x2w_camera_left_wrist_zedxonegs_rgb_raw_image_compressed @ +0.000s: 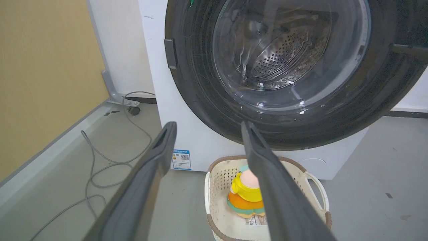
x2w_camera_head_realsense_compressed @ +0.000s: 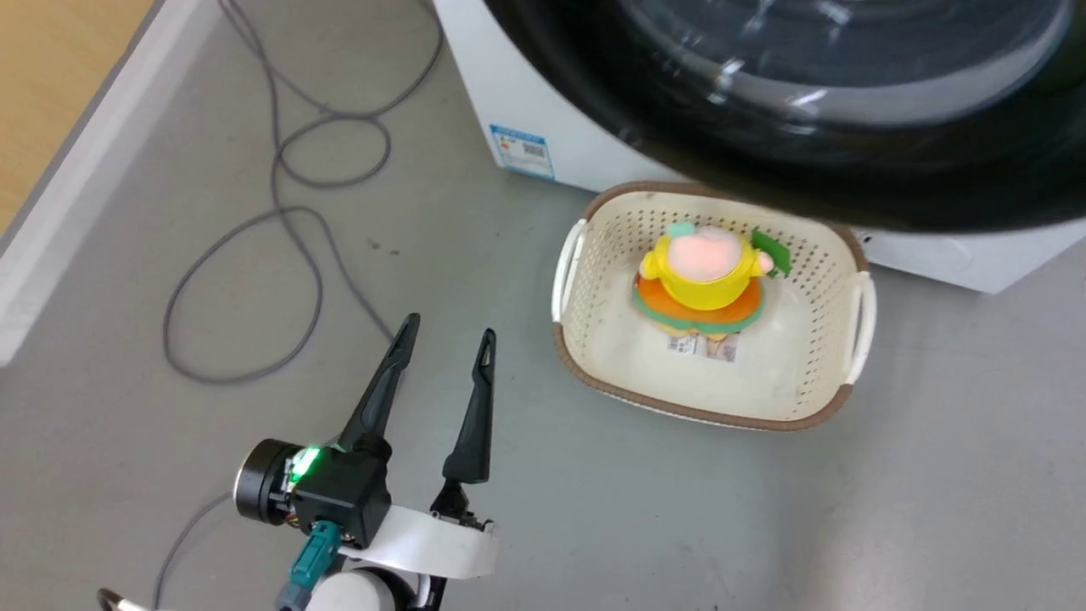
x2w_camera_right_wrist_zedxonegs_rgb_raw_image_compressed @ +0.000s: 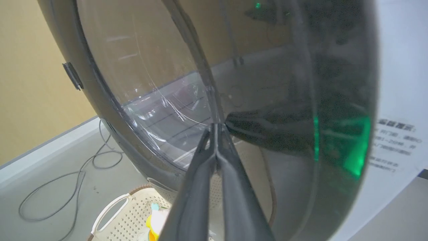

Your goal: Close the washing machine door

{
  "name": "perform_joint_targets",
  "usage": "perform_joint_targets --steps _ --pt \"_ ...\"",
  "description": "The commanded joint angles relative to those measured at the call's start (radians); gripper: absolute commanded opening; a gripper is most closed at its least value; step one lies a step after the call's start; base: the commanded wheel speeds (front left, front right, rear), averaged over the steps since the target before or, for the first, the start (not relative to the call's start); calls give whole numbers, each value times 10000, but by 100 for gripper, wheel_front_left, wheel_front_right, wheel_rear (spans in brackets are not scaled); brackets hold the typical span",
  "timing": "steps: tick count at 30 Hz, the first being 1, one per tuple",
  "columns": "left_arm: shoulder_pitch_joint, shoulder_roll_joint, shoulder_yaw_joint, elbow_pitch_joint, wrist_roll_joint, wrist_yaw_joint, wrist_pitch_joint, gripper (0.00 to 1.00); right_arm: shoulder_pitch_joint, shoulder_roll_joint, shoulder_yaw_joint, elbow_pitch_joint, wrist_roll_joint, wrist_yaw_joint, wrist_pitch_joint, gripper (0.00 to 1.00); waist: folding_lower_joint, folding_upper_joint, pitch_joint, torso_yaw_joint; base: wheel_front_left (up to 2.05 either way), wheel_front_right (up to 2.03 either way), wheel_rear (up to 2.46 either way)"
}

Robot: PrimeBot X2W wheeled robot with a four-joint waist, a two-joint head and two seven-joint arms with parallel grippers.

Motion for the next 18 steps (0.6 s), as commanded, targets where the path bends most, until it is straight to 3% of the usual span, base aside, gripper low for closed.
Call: perform_joint_targets --steps 1,10,18 --pt "-151 -11 -43 -23 -9 27 -43 100 -426 -178 -62 242 131 -17 53 0 -1 0 104 96 0 0 0" --pt "-238 -32 -166 12 -54 103 -43 100 -2076 -478 -13 1846 434 -17 448 0 -1 0 265 265 0 0 0" --pt "-195 -37 -182 53 -89 196 -43 100 -2527 -439 264 2575 685 -17 218 0 -1 0 120 159 0 0 0"
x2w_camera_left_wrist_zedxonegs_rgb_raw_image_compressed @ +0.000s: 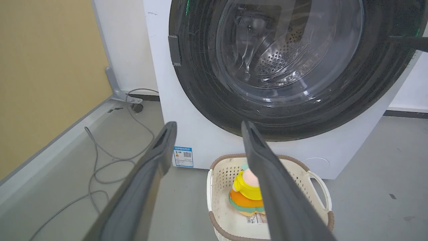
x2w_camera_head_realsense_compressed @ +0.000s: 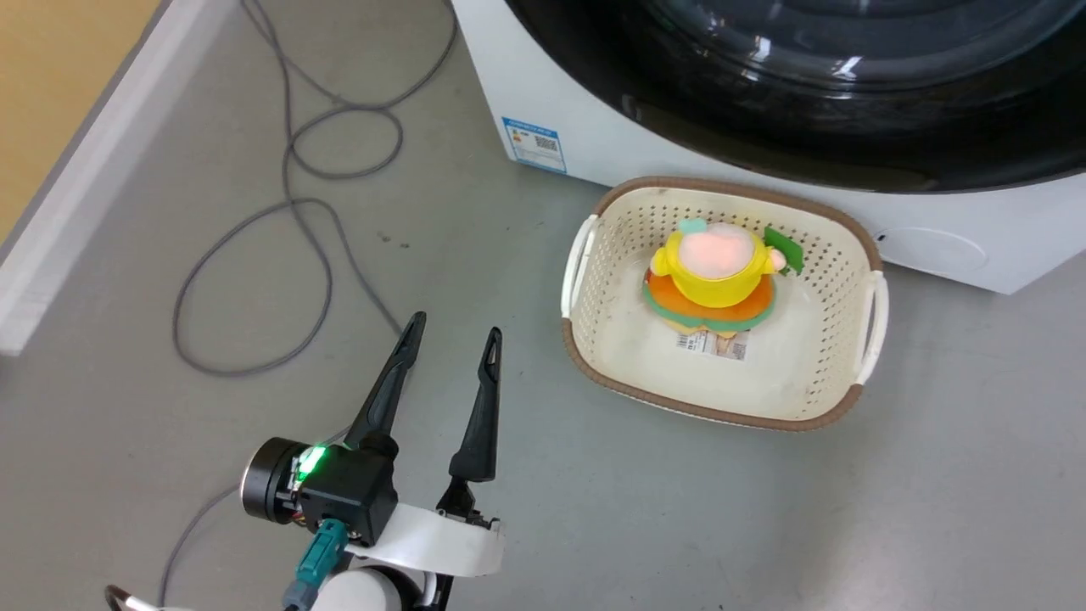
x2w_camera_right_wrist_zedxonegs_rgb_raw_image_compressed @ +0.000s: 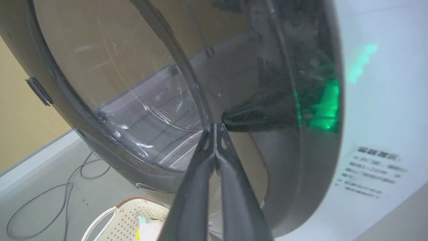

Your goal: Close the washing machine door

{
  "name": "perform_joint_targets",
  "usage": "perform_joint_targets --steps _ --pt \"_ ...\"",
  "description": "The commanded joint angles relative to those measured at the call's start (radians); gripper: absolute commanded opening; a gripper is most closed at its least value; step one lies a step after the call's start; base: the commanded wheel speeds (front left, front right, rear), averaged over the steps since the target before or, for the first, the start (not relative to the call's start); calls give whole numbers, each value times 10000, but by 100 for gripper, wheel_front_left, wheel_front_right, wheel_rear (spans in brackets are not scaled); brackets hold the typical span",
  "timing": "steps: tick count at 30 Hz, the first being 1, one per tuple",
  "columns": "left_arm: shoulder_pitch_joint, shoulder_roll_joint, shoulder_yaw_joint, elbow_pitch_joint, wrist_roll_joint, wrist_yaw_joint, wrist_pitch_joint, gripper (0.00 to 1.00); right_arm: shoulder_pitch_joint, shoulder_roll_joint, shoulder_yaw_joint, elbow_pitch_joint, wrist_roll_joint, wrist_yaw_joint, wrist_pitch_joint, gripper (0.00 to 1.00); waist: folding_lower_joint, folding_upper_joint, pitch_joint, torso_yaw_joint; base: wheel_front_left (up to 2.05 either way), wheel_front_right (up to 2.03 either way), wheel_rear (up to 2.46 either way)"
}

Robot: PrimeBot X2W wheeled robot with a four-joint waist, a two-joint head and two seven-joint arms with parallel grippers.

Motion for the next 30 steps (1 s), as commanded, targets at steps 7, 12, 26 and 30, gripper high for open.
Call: perform_joint_targets --steps 7,12,26,30 --pt "-137 -19 89 97 49 1 -43 100 -151 -91 258 285 498 -123 -539 0 -1 0 -438 -377 0 0 0" --pt "-4 -19 295 253 70 -61 -43 100 749 18 922 -332 739 -123 -954 0 -1 0 -1090 -753 0 0 0" --pt "703 33 1121 875 -110 -159 -43 100 5443 1529 -920 -4000 -620 -123 -1286 0 -1 0 -2813 -1997 0 0 0" --pt "927 48 1260 1014 -140 -179 -43 100 7004 2487 -2008 -5154 -1726 -123 -1288 0 -1 0 -3104 -2244 0 0 0"
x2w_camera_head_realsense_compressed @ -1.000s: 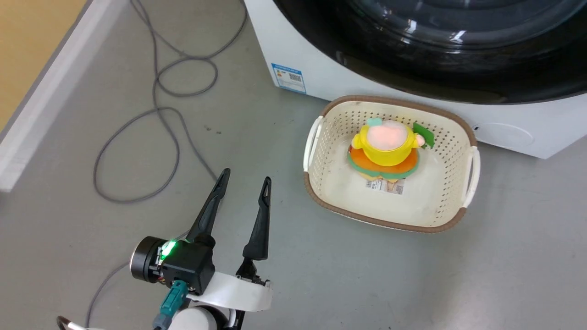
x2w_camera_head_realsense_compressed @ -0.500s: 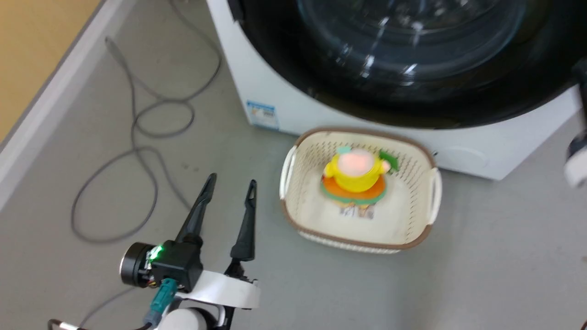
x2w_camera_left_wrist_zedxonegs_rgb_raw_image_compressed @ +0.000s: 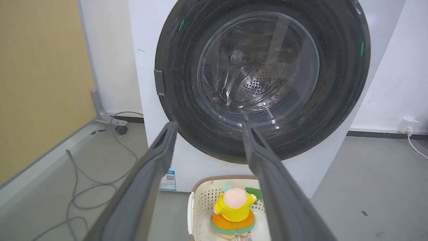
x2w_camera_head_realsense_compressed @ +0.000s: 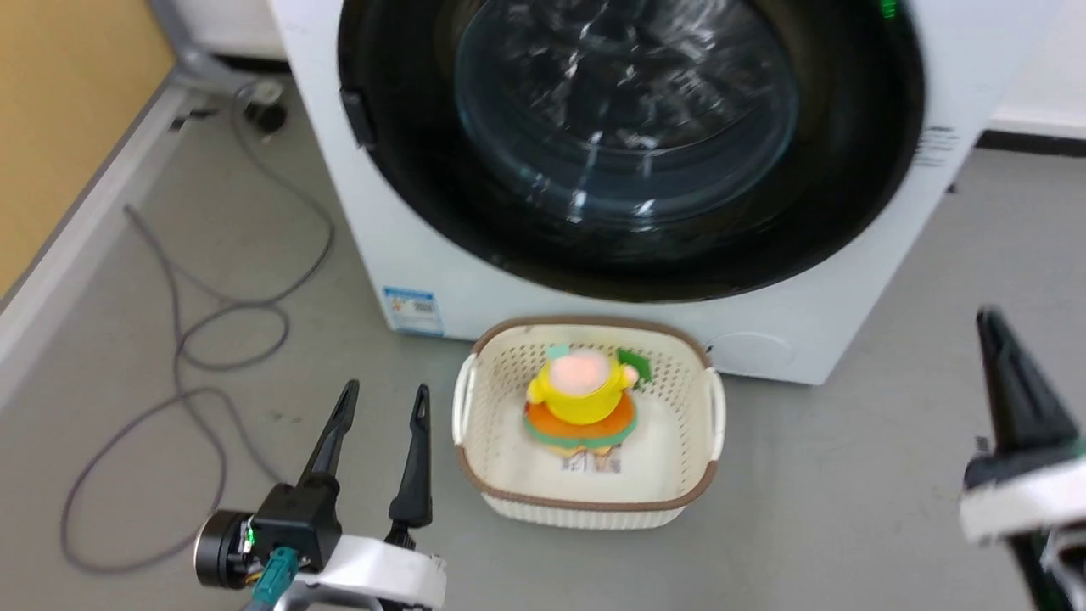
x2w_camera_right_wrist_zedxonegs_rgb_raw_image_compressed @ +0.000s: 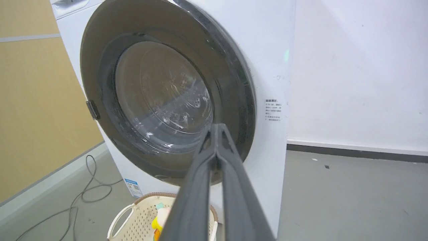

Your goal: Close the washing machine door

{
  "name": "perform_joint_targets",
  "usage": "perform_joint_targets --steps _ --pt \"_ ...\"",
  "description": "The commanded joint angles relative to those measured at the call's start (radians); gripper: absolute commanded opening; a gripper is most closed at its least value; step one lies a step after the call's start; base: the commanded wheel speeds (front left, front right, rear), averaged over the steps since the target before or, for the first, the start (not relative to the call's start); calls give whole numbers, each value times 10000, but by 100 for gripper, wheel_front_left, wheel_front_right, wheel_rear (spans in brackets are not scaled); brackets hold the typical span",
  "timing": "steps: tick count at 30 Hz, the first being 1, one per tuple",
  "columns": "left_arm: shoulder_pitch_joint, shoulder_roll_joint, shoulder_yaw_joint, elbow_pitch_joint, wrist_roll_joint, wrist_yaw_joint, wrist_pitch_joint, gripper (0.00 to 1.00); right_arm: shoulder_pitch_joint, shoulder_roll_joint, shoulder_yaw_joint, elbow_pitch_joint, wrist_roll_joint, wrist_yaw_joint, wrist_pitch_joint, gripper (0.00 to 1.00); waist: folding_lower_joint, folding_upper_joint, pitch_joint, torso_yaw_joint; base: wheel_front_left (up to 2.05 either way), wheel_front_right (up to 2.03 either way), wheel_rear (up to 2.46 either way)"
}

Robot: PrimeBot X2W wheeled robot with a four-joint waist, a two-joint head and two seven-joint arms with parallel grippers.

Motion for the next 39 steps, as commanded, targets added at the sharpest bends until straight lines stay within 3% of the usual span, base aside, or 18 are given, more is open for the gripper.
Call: perform_joint_targets --steps 1,10,11,12,18,28,29,39 --pt "187 42 57 71 -35 -44 -43 100 617 459 -360 -465 -510 -7 -42 0 1 0 -272 -272 0 0 0" --pt "572 40 69 291 -69 -116 -44 100 2397 2280 -1260 -1527 -1819 -7 -28 0 1 0 -551 -523 0 0 0" --pt "618 38 51 309 -69 -126 -44 100 2497 2409 -1261 -1480 -1818 -7 -10 24 1 0 -567 -533 0 0 0" --pt "659 36 35 316 -66 -128 -44 100 2565 2520 -1315 -1449 -1842 -7 -12 100 1 0 -581 -542 0 0 0" --pt "826 25 11 228 105 30 -44 100 2828 2897 -1450 -1492 -2485 -7 -36 100 1 0 -650 -526 0 0 0" --pt "782 16 4 293 211 121 -44 100 2837 2872 -1424 -1626 -2803 -7 -41 100 1 0 -671 -497 0 0 0" --pt "710 -2 -3 278 179 92 1 0 2749 2901 -1436 -1590 -2773 0 1 0 1 0 -671 -497 0 0 0" --pt "692 -13 92 227 243 77 175 0 2688 2933 -1391 -1577 -2907 0 164 0 1 0 -692 -515 0 0 0"
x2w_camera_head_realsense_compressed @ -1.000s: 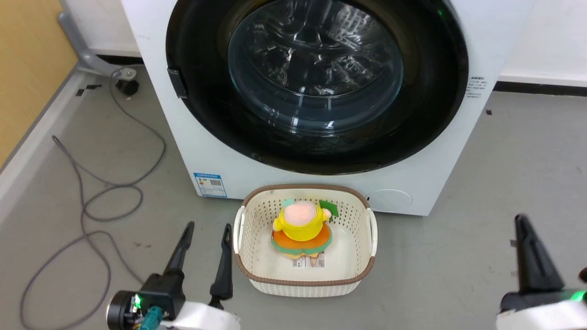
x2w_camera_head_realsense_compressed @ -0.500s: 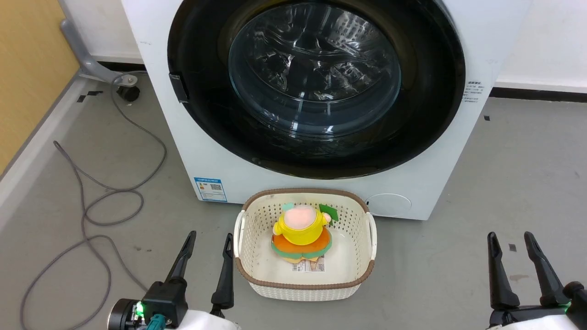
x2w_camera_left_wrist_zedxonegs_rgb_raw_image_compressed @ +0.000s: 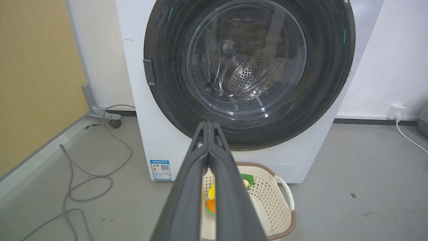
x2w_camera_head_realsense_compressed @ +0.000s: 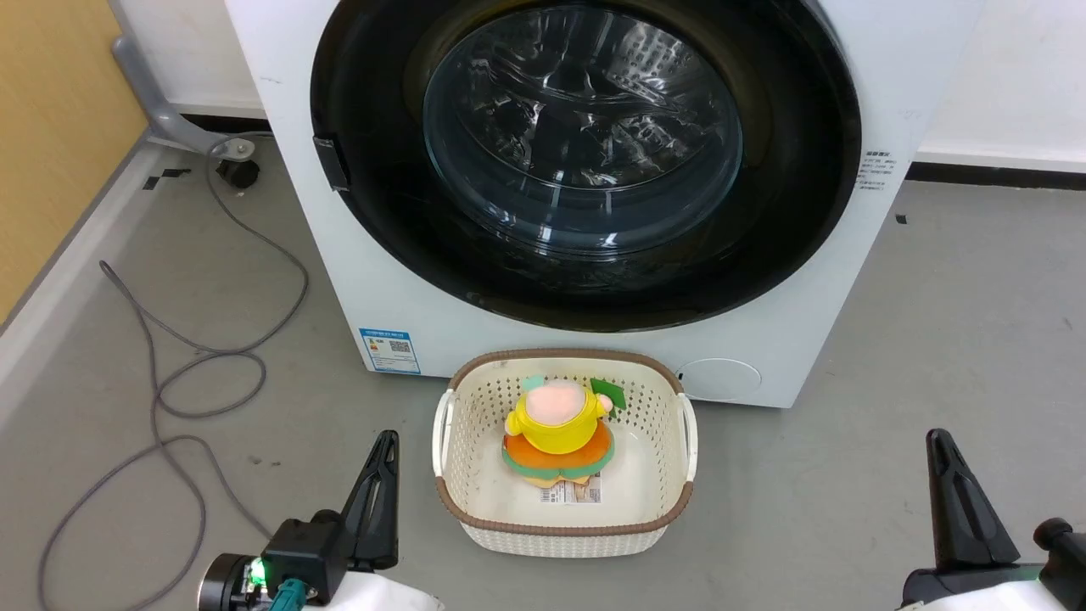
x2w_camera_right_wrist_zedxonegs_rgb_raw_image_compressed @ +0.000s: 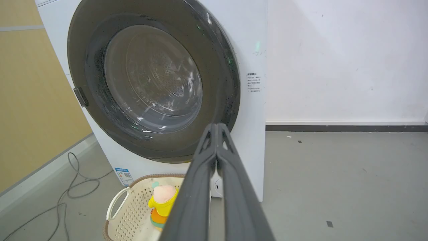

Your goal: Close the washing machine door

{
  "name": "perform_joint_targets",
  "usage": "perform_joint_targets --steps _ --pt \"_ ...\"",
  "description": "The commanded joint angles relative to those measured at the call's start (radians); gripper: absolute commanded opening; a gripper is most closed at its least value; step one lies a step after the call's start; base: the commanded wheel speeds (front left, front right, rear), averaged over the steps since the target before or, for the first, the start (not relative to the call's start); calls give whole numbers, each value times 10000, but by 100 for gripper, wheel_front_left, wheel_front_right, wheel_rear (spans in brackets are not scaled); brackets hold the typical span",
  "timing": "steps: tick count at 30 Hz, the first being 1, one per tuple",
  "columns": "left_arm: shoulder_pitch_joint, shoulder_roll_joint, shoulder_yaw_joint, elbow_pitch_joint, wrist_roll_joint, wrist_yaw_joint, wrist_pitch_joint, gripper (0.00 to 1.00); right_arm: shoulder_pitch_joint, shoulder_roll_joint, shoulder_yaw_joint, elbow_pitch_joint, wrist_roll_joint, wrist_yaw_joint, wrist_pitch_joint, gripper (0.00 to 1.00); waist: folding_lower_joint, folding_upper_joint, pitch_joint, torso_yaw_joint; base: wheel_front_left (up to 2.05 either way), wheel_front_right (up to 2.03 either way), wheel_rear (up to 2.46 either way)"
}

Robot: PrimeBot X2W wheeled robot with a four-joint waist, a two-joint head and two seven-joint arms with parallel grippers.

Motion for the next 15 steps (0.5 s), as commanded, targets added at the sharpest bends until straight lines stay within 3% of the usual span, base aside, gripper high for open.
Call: perform_joint_targets --steps 1,15 --pt "-18 1 56 -35 73 -15 67 0 -61 30 32 -1 -85 -1 70 0 1 0 -4 -3 0 0 0" --pt "-50 -2 236 -126 203 -43 374 0 -173 88 121 1 -346 -1 378 0 1 0 -42 -37 0 0 0"
